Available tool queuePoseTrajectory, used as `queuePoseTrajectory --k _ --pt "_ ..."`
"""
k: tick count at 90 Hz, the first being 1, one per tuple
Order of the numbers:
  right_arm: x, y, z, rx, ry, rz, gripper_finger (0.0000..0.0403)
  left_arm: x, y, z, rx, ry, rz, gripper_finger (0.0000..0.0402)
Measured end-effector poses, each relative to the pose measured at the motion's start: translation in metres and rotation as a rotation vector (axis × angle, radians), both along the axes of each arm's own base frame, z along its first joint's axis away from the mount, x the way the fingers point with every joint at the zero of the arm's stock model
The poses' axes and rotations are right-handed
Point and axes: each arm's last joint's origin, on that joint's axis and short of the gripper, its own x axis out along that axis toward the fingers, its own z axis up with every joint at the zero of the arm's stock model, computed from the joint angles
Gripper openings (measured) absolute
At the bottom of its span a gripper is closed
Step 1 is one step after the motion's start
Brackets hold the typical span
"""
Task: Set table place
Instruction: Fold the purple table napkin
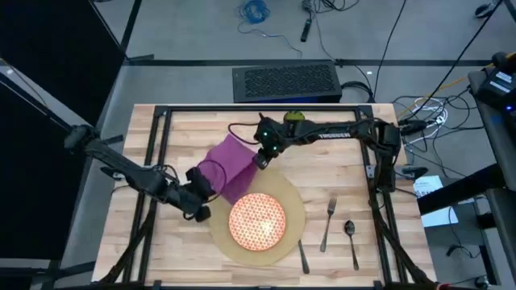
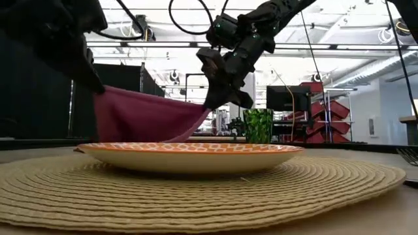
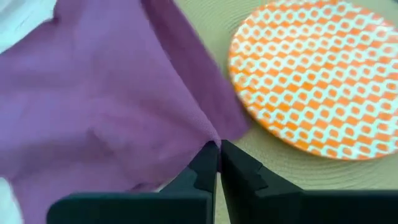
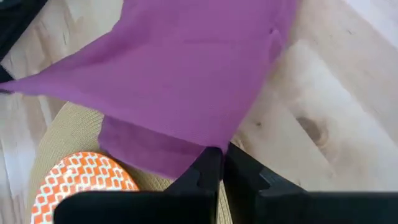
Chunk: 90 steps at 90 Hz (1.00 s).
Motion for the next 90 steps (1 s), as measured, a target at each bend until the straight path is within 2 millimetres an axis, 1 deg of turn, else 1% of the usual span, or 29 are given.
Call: queuePoseTrajectory --k 13,21,29,42,54,62,78,90 --pt "0.0 0.0 0.0 -0.002 -0.001 0.003 0.0 0.005 -0.004 0.005 -0.022 -0.057 -0.068 0.0" --pt "0.0 0.0 0.0 -0.007 -0.002 0.009 0.0 0.005 -0.005 0.005 -0.049 -0.044 -0.109 0.0005" --pt "0.0 0.0 0.0 -0.006 -0.003 0.013 0.0001 0.005 -0.006 0.004 -0.079 -0.027 -0.133 0.0021" --pt "0.0 -0.001 0.0 -0.008 -0.003 0.011 0.0013 0.005 -0.007 0.004 -0.114 -0.017 -0.158 0.0061" --pt "-0.001 -0.003 0.0 -0.009 -0.003 0.007 0.0032 0.005 -0.008 0.004 -0.133 -0.019 -0.144 0.0096" --pt "-0.001 -0.005 0.0 -0.008 -0.002 0.001 0.0046 0.004 -0.006 0.004 -0.103 -0.022 -0.118 0.0111" --pt "-0.006 -0.008 -0.002 -0.004 0.038 0.007 0.0072 0.002 0.004 0.0 0.009 0.007 -0.018 0.0115" --pt "-0.01 -0.009 -0.005 -0.015 0.078 0.032 0.0085 0.0 0.014 -0.015 0.03 0.051 0.025 0.0115"
